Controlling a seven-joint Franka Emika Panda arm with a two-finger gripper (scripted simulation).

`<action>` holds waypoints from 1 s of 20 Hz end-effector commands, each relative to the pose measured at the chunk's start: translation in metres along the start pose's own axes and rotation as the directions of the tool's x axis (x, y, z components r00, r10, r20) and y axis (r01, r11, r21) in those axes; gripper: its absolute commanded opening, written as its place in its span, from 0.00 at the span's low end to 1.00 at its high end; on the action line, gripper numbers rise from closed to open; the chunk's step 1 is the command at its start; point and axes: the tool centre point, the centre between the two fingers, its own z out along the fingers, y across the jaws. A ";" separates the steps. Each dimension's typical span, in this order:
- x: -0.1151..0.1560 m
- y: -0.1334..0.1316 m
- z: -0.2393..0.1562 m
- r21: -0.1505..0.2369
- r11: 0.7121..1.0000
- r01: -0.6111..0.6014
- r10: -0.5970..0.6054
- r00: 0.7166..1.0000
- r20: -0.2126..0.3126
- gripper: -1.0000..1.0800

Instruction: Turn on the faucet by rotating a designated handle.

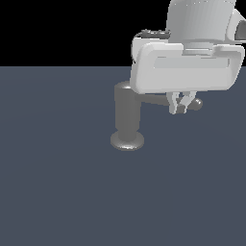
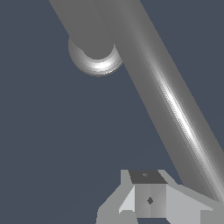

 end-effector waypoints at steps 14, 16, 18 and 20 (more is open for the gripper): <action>0.012 0.046 -0.001 0.000 1.000 0.009 -0.009 1.000 -0.003 0.00; 0.017 0.050 -0.001 0.000 1.000 0.008 -0.008 1.000 -0.003 0.00; 0.023 0.054 -0.001 -0.001 1.000 0.008 -0.008 1.000 -0.004 0.00; 0.028 0.058 -0.002 -0.001 1.000 0.007 -0.007 1.000 -0.004 0.00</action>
